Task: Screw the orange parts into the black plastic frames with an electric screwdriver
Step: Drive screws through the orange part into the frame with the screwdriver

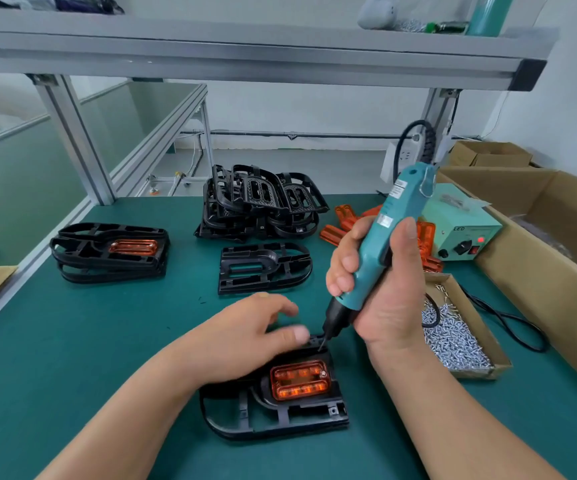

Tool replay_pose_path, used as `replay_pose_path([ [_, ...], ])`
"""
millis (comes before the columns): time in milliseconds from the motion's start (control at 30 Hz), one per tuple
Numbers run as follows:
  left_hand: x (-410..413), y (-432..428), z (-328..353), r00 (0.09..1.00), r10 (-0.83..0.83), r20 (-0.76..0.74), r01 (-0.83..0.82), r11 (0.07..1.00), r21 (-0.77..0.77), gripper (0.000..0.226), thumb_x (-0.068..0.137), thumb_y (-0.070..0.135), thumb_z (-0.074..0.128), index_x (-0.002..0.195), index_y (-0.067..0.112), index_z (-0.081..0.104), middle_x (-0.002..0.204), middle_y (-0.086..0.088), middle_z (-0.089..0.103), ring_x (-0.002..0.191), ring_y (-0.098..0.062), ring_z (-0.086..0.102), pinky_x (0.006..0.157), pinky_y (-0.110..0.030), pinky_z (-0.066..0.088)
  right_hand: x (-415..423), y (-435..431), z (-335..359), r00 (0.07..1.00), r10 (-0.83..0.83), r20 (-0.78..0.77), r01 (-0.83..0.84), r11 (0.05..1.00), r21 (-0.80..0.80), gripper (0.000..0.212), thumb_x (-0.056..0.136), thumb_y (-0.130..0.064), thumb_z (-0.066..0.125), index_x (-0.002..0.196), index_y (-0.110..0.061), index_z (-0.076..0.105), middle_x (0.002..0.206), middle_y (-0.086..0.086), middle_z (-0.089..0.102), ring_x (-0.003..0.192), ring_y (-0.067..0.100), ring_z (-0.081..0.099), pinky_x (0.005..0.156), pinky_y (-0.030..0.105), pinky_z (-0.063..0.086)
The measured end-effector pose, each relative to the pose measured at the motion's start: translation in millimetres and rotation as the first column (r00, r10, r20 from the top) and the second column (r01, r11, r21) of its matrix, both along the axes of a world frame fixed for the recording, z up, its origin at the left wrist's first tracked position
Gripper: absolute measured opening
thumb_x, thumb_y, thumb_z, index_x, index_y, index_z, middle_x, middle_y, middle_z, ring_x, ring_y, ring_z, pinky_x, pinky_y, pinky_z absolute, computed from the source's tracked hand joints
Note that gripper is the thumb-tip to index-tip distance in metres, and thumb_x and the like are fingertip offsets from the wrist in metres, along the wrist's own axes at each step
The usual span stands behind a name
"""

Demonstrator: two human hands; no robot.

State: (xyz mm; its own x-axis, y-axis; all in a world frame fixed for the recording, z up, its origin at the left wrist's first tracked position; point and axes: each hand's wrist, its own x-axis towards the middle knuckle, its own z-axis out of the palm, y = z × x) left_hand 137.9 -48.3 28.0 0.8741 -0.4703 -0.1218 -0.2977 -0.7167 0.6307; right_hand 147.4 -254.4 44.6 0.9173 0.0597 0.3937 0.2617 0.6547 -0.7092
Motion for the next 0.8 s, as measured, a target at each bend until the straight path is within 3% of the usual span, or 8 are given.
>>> replay_pose_path([
  [100, 4.8, 5.6, 1.7, 0.965, 0.143, -0.219, -0.220, 0.897, -0.384, 0.030, 0.107, 0.029, 0.048, 0.131, 0.035, 0.065, 0.088, 0.014, 0.062, 0.081, -0.003, 0.059, 0.086, -0.028, 0.052, 3.4, -4.6, -3.1, 0.997, -0.055, -0.055, 0.059, 0.996, 0.073, 0.055, 0.088, -0.068, 0.072, 0.094, -0.015, 0.060, 0.068, 0.002, 0.051, 0.050, 0.014, 0.049, 0.050, 0.028, 0.042],
  [167, 4.7, 5.7, 6.0, 0.916, 0.104, -0.388, -0.325, 0.759, -0.564, 0.040, 0.105, 0.003, 0.044, 0.125, 0.024, 0.071, 0.088, 0.001, 0.064, 0.077, -0.011, 0.057, 0.078, -0.028, 0.054, 6.4, -6.5, -4.1, 0.991, -0.093, -0.092, 0.104, 0.986, 0.127, 0.051, 0.097, -0.066, 0.060, 0.092, -0.015, 0.061, 0.069, 0.001, 0.050, 0.051, 0.014, 0.048, 0.051, 0.027, 0.042],
  [233, 2.9, 5.2, 8.1, 0.892, 0.024, -0.452, -0.350, 0.669, -0.655, 0.039, 0.103, -0.008, 0.045, 0.120, 0.011, 0.075, 0.097, -0.007, 0.073, 0.079, -0.016, 0.065, 0.076, -0.027, 0.058, 8.9, -8.4, -4.7, 0.984, -0.122, -0.134, 0.143, 0.976, 0.166, 0.052, 0.103, -0.064, 0.049, 0.090, -0.015, 0.061, 0.069, 0.001, 0.048, 0.052, 0.014, 0.046, 0.051, 0.026, 0.040],
  [300, 1.0, 3.2, 9.0, 0.887, -0.012, -0.462, -0.344, 0.650, -0.677, 0.032, 0.102, -0.009, 0.051, 0.120, 0.006, 0.074, 0.108, -0.012, 0.078, 0.088, -0.022, 0.074, 0.079, -0.028, 0.061, 11.1, -10.2, -4.8, 0.978, -0.133, -0.164, 0.164, 0.967, 0.195, 0.053, 0.103, -0.065, 0.047, 0.090, -0.015, 0.059, 0.069, 0.001, 0.047, 0.052, 0.014, 0.044, 0.051, 0.027, 0.039],
  [400, -2.0, -3.2, 7.0, 0.902, -0.003, -0.433, -0.300, 0.716, -0.630, 0.022, 0.102, -0.003, 0.059, 0.119, 0.004, 0.070, 0.109, -0.013, 0.079, 0.102, -0.025, 0.078, 0.085, -0.026, 0.061, 12.8, -12.2, -3.6, 0.974, -0.138, -0.178, 0.177, 0.958, 0.226, 0.053, 0.102, -0.066, 0.049, 0.090, -0.015, 0.057, 0.069, 0.001, 0.045, 0.053, 0.014, 0.043, 0.052, 0.027, 0.038],
  [533, -6.1, -8.6, 7.3, 0.912, -0.001, -0.409, -0.276, 0.737, -0.617, 0.004, 0.098, 0.004, 0.069, 0.100, 0.003, 0.073, 0.095, -0.017, 0.080, 0.091, -0.023, 0.079, 0.078, -0.025, 0.063, 14.0, -15.0, -1.7, 0.972, -0.154, -0.180, 0.197, 0.948, 0.251, 0.055, 0.102, -0.067, 0.048, 0.091, -0.014, 0.056, 0.070, 0.002, 0.044, 0.054, 0.014, 0.042, 0.053, 0.027, 0.038],
  [667, -8.0, -12.6, 7.6, 0.936, 0.048, -0.349, -0.262, 0.757, -0.598, 0.013, 0.095, 0.006, 0.074, 0.090, 0.016, 0.081, 0.085, -0.014, 0.078, 0.075, -0.022, 0.077, 0.064, -0.027, 0.062, 14.8, -19.0, 0.9, 0.971, -0.162, -0.177, 0.209, 0.933, 0.293, 0.056, 0.103, -0.067, 0.047, 0.091, -0.014, 0.058, 0.071, 0.001, 0.046, 0.055, 0.014, 0.044, 0.053, 0.026, 0.041],
  [800, -11.5, -18.6, 4.5, 0.943, 0.022, -0.332, -0.232, 0.758, -0.610, 0.025, 0.097, 0.002, 0.070, 0.101, 0.024, 0.084, 0.090, -0.012, 0.079, 0.084, -0.021, 0.078, 0.073, -0.026, 0.062, 14.3, -23.0, 4.7, 0.971, -0.172, -0.166, 0.220, 0.915, 0.339, 0.057, 0.104, -0.068, 0.045, 0.091, -0.014, 0.057, 0.072, 0.001, 0.045, 0.055, 0.013, 0.044, 0.053, 0.027, 0.041],
])
